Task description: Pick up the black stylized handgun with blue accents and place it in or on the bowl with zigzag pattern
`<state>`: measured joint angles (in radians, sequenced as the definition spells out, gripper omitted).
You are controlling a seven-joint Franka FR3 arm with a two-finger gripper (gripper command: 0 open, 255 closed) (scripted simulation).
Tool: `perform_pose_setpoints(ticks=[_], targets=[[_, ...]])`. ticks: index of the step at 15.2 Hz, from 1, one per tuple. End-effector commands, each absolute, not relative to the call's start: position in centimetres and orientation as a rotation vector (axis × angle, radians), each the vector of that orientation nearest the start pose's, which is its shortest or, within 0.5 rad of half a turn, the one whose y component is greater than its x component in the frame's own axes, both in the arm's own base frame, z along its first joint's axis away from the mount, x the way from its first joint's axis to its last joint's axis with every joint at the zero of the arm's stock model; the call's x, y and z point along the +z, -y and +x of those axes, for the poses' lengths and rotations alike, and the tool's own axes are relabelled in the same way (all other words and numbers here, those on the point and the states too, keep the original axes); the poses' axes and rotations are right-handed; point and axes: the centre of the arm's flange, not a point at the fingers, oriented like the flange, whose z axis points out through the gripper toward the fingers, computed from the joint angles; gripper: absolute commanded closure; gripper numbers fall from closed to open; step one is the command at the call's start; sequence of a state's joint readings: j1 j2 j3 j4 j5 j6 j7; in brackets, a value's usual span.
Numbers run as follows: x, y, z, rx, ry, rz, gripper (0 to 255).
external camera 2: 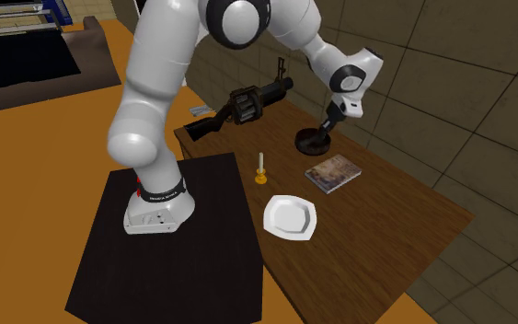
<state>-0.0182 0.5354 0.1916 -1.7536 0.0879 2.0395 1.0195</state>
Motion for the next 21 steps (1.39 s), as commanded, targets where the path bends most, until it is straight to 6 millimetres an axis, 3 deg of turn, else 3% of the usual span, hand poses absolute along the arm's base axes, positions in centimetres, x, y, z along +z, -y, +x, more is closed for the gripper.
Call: perform_pose_setpoints(ticks=[1, 8, 21], targets=[[25.1, -12.8, 64.0, 0.463, -1.364, -2.783, 255], [25.6, -20.6, 68.8, 0.463, -1.364, -2.783, 255], [18.7, -20.6, 68.8, 0.463, -1.364, -2.783, 255]])
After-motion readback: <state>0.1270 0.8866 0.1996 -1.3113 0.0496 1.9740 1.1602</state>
